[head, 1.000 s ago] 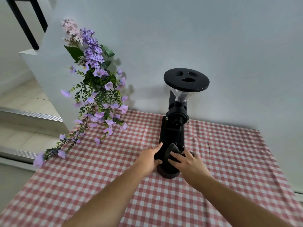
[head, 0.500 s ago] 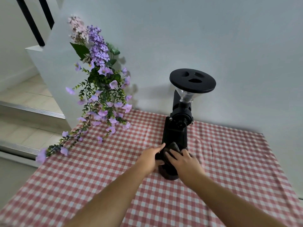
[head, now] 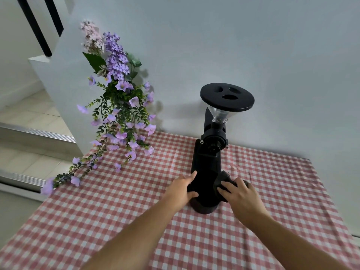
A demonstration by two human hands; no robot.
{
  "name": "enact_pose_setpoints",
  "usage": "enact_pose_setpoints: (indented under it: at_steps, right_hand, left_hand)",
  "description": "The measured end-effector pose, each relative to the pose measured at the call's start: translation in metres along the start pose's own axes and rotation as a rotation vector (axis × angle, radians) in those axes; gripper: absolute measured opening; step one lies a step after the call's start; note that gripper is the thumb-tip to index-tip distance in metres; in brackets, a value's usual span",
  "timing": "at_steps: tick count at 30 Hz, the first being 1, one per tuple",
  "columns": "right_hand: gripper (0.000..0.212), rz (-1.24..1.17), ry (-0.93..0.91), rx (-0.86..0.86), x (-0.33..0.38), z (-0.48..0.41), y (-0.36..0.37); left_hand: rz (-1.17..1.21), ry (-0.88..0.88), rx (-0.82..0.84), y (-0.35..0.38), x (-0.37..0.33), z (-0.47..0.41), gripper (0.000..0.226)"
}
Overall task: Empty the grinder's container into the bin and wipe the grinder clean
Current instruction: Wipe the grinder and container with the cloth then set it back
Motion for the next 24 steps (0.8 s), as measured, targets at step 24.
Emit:
enact_pose_setpoints:
  at_steps: [24]
  right_hand:
    - [0.047,-0.682,0.236,0.174,0.038,0.018,0.032]
  left_hand:
    - [-0.195,0.024,0.004,0.008,-0.002,-0.003,0.077]
Point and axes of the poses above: each hand's wrist, its own z-axis away from the middle knuckle, its own y-axis out of the palm, x = y × z, the point moved 10 cm from there along -z, towards the middle knuckle, and after that the axes turned 3 degrees about -x, right-handed, at the moved point
